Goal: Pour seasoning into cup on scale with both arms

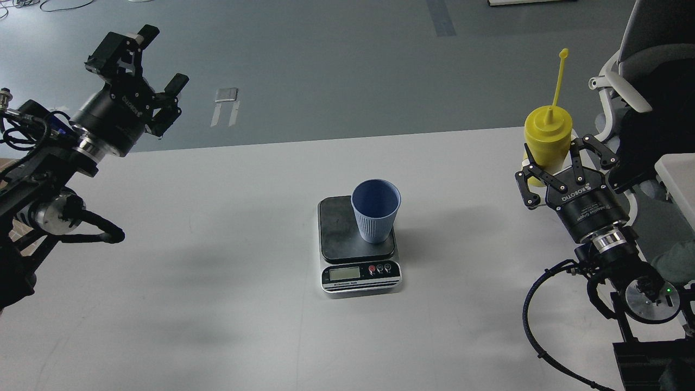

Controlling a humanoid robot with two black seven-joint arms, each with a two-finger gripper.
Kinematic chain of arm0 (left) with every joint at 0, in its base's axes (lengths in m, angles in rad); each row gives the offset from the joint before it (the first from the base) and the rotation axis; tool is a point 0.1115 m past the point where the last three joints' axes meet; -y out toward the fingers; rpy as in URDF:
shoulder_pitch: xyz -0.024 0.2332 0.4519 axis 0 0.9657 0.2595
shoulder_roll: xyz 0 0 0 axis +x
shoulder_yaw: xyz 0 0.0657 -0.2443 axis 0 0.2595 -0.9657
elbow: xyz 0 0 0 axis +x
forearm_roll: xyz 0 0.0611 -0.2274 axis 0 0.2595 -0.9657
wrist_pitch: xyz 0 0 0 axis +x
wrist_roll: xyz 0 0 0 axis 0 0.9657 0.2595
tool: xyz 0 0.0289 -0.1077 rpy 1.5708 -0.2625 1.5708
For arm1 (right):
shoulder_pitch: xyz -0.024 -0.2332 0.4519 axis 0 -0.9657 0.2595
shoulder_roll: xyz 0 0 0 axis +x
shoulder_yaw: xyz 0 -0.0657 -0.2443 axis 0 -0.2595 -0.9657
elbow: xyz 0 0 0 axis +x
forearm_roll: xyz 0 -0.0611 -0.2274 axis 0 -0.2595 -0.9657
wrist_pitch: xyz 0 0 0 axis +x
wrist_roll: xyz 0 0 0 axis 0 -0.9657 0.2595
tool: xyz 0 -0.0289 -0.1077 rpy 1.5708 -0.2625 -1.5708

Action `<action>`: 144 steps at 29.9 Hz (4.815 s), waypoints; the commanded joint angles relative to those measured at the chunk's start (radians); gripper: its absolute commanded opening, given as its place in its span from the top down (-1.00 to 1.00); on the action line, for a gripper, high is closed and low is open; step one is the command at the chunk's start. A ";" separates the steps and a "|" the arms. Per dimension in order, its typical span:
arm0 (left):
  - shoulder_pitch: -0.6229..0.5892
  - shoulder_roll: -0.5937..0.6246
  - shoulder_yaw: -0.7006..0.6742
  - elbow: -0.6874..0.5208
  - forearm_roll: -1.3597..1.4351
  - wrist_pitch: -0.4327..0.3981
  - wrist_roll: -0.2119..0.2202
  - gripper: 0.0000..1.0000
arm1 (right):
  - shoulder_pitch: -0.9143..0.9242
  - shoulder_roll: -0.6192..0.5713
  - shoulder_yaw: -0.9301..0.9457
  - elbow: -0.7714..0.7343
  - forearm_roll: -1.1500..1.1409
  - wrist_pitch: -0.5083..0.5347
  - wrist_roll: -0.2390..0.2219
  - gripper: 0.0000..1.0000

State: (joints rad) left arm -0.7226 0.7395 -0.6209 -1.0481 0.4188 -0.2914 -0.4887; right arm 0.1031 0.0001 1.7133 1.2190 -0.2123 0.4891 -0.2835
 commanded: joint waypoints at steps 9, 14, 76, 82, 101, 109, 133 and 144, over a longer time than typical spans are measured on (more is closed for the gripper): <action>-0.001 0.020 0.003 -0.009 0.000 -0.002 0.000 -0.97 | 0.000 0.000 0.006 -0.108 0.132 0.000 -0.008 1.00; -0.003 0.035 0.004 -0.010 0.001 -0.002 0.000 -0.97 | -0.022 0.000 0.008 -0.144 0.195 0.000 -0.008 1.00; -0.005 0.104 -0.031 -0.075 -0.003 -0.015 0.000 -0.97 | -0.326 -0.156 0.124 0.030 0.401 0.000 -0.063 -1.00; -0.006 0.103 -0.063 -0.075 -0.006 -0.015 0.000 -0.97 | -0.283 -0.251 0.155 0.059 0.401 0.000 -0.065 -1.00; -0.011 -0.045 -0.221 -0.070 -0.012 -0.057 0.000 -0.97 | 0.095 -0.476 0.166 0.043 0.386 0.000 -0.100 -0.99; -0.011 -0.088 -0.221 -0.069 -0.011 -0.052 0.000 -0.97 | 0.334 -0.428 -0.021 0.044 0.272 0.000 -0.135 -0.99; -0.009 -0.244 -0.220 -0.056 -0.011 -0.045 0.000 -0.97 | 0.541 0.000 -0.212 -0.056 -0.185 0.000 -0.128 -1.00; 0.002 -0.308 -0.218 -0.056 -0.009 -0.045 0.000 -0.97 | 0.506 0.000 -0.205 -0.056 -0.182 0.000 -0.126 -1.00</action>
State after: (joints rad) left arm -0.7217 0.4389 -0.8398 -1.1044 0.4096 -0.3359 -0.4887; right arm 0.6098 0.0001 1.5037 1.1638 -0.3943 0.4887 -0.4100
